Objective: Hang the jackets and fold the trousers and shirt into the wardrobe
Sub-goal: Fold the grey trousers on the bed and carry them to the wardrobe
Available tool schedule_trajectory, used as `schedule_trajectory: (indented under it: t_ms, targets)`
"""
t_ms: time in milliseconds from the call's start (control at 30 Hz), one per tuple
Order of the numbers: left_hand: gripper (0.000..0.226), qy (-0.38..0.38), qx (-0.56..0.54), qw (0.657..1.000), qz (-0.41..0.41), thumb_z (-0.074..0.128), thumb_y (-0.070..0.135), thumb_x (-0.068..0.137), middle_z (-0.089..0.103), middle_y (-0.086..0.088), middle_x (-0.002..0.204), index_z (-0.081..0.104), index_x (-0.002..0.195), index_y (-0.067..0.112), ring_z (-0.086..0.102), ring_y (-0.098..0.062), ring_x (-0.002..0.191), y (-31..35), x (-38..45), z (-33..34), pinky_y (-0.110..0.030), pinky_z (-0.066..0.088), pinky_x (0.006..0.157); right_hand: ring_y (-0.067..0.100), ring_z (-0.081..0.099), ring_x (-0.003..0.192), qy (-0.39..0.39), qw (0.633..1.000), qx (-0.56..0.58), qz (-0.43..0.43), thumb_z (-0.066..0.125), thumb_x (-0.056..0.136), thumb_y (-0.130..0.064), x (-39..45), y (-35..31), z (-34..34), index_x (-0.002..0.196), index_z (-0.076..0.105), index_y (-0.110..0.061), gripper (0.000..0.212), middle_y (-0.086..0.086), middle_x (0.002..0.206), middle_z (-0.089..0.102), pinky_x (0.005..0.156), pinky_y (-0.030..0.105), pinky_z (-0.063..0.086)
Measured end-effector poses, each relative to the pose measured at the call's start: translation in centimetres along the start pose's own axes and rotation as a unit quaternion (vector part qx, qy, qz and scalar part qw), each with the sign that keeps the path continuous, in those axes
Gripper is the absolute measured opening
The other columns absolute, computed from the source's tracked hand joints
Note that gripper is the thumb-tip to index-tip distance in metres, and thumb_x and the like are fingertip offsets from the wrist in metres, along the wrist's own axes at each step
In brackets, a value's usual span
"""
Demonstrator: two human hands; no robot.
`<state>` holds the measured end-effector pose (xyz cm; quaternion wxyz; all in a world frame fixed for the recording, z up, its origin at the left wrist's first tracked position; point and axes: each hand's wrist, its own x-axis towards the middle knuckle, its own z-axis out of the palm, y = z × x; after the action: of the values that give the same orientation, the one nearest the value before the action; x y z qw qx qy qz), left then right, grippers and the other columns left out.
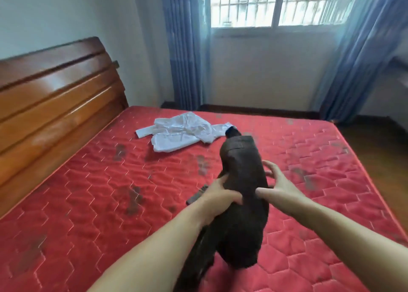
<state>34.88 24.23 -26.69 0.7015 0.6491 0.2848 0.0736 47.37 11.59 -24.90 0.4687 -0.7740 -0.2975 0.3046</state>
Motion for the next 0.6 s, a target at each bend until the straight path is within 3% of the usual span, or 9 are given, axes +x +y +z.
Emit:
schedule_trajectory:
  t_ms: [67, 167, 267, 333, 433, 500, 600]
  targets:
    - [0.045, -0.063, 0.075, 0.995, 0.023, 0.058, 0.002, 0.054, 0.07, 0.004, 0.077, 0.071, 0.088, 0.028, 0.067, -0.013, 0.074, 4.6, 0.0, 3.6, -0.031, 0.055, 0.073, 0.002, 0.067, 0.091, -0.043, 0.998, 0.045, -0.02, 0.074, 0.056, -0.018, -0.5, -3.1, -5.8, 0.128, 0.036, -0.041, 0.085, -0.012, 0.115, 0.06, 0.066, 0.018, 0.053]
    - [0.053, -0.11, 0.156, 0.98, 0.056, 0.056, -0.001, 0.058, 0.07, 0.004, 0.079, 0.071, 0.094, 0.036, 0.068, -0.014, 0.076, 11.1, -0.1, 7.6, -0.029, 0.057, 0.068, 0.01, 0.065, 0.106, -0.105, 0.985, 0.129, 0.035, 0.085, 0.06, -0.046, -1.1, -6.7, -14.0, 0.127, 0.048, -0.043, 0.077, -0.007, 0.119, 0.067, 0.08, 0.038, 0.056]
    - [0.048, -0.105, 0.218, 0.965, 0.102, 0.06, 0.001, 0.063, 0.07, 0.002, 0.089, 0.068, 0.097, 0.035, 0.069, -0.016, 0.084, 16.2, -1.4, 10.1, -0.032, 0.059, 0.071, 0.02, 0.066, 0.11, -0.125, 0.97, 0.19, 0.09, 0.065, 0.059, -0.075, -0.9, -9.9, -19.7, 0.12, 0.065, -0.032, 0.075, 0.0, 0.117, 0.07, 0.078, 0.045, 0.057]
    - [0.05, -0.101, 0.264, 0.951, 0.126, 0.062, 0.004, 0.067, 0.067, 0.007, 0.095, 0.066, 0.104, 0.037, 0.066, -0.012, 0.087, 18.4, -2.1, 11.0, -0.026, 0.056, 0.069, 0.024, 0.069, 0.102, -0.134, 0.969, 0.182, 0.101, 0.067, 0.066, -0.066, -0.9, -12.4, -21.6, 0.115, 0.07, -0.02, 0.067, 0.008, 0.112, 0.072, 0.082, 0.045, 0.056]
    - [0.058, -0.07, 0.289, 0.945, 0.136, 0.069, 0.011, 0.072, 0.062, 0.007, 0.109, 0.057, 0.124, 0.035, 0.062, -0.01, 0.096, 20.7, -2.2, 11.2, -0.023, 0.053, 0.072, 0.026, 0.07, 0.086, -0.105, 0.989, 0.087, 0.051, 0.07, 0.082, -0.023, -0.5, -16.1, -22.8, 0.107, 0.072, -0.005, 0.03, 0.016, 0.101, 0.074, 0.082, 0.045, 0.056]
    - [0.065, -0.061, 0.251, 0.959, 0.121, 0.074, 0.022, 0.073, 0.061, 0.009, 0.113, 0.05, 0.132, 0.036, 0.06, -0.009, 0.099, 21.1, -2.0, 11.2, -0.023, 0.052, 0.077, 0.022, 0.071, 0.074, -0.045, 0.996, 0.068, 0.019, 0.065, 0.088, -0.007, -0.1, -17.9, -23.2, 0.094, 0.075, -0.003, 0.013, 0.016, 0.089, 0.075, 0.072, 0.037, 0.06]
    - [0.075, -0.119, 0.09, 0.986, 0.073, 0.077, 0.044, 0.071, 0.06, 0.006, 0.127, 0.044, 0.138, 0.039, 0.06, -0.015, 0.113, 21.0, -0.9, 11.5, -0.034, 0.05, 0.098, 0.013, 0.069, 0.056, 0.034, 0.996, 0.081, -0.014, 0.063, 0.09, -0.005, 0.7, -19.7, -23.9, 0.087, 0.074, -0.006, 0.011, 0.01, 0.074, 0.074, 0.054, 0.026, 0.058]
